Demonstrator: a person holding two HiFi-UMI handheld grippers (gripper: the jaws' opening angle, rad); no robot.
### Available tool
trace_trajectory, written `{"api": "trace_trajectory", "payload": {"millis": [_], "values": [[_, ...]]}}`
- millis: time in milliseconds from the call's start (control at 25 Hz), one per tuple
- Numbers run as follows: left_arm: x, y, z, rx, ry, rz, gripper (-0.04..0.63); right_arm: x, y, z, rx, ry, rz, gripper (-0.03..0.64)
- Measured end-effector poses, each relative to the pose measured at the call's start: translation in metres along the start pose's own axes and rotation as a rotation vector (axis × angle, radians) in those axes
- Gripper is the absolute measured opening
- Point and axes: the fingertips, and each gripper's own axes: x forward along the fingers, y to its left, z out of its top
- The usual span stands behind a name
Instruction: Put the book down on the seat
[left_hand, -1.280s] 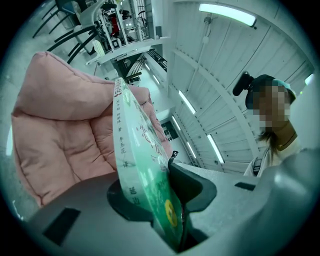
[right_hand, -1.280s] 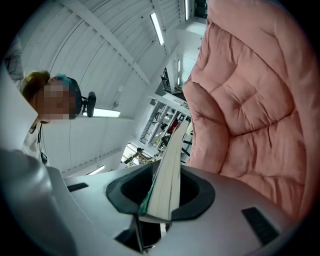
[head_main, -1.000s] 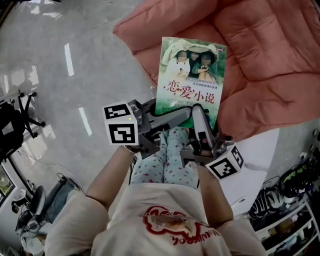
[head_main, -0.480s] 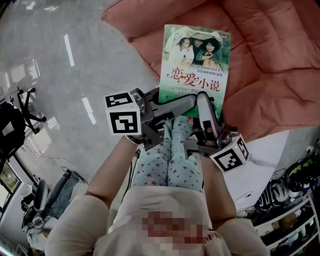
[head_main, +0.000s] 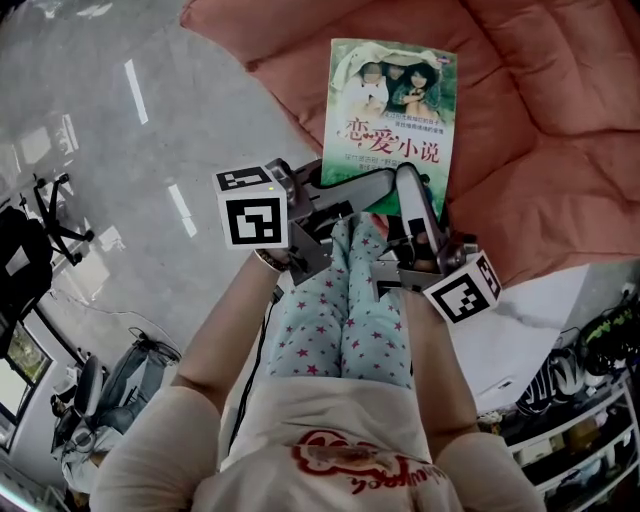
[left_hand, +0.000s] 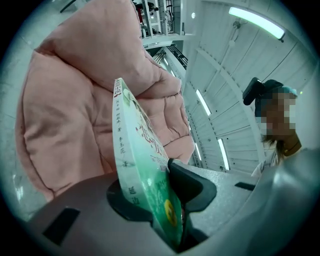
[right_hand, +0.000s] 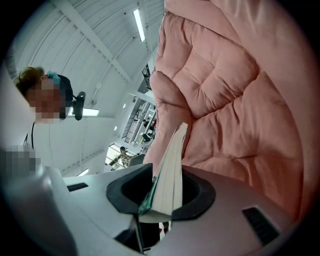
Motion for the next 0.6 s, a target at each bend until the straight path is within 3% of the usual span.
{"api": "trace_trajectory", "payload": {"millis": [600], "values": [[0.003,0.028,-0.012,-0.044,0.038,0.021,0.101,0.0,-0.027,-0.013,0.02,-0.009,-0.059,0.105]]}}
